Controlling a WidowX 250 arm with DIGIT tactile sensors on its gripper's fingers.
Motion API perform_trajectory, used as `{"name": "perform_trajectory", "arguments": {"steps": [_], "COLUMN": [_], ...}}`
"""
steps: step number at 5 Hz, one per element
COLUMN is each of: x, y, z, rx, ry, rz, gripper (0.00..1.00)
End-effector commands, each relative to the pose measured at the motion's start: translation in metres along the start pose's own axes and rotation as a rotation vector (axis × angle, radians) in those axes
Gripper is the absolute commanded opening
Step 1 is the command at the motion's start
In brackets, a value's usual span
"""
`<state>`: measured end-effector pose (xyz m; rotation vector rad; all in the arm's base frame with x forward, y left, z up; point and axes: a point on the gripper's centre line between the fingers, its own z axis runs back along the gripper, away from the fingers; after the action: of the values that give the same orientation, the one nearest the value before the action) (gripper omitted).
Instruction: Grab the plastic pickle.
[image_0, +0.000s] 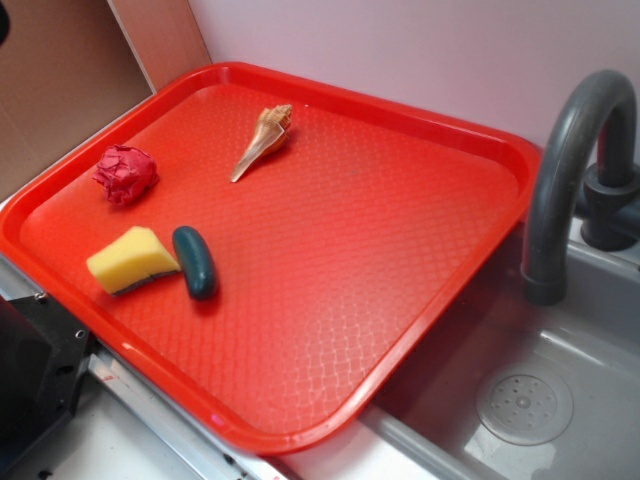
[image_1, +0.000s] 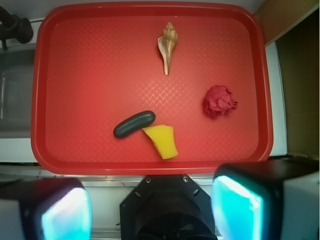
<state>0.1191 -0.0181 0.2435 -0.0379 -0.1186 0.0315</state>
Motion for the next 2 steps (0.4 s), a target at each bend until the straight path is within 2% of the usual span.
{"name": "perform_trajectory", "arguments": {"steps": [1,2], "x": [0.0,-0.003], "y": [0.0,-0.01], "z": [0.0,-0.014], "rx": [0.0,-0.088], "ry": [0.0,-0.063], "rz": [0.0,0.257], "gripper": [1.0,1.0]}}
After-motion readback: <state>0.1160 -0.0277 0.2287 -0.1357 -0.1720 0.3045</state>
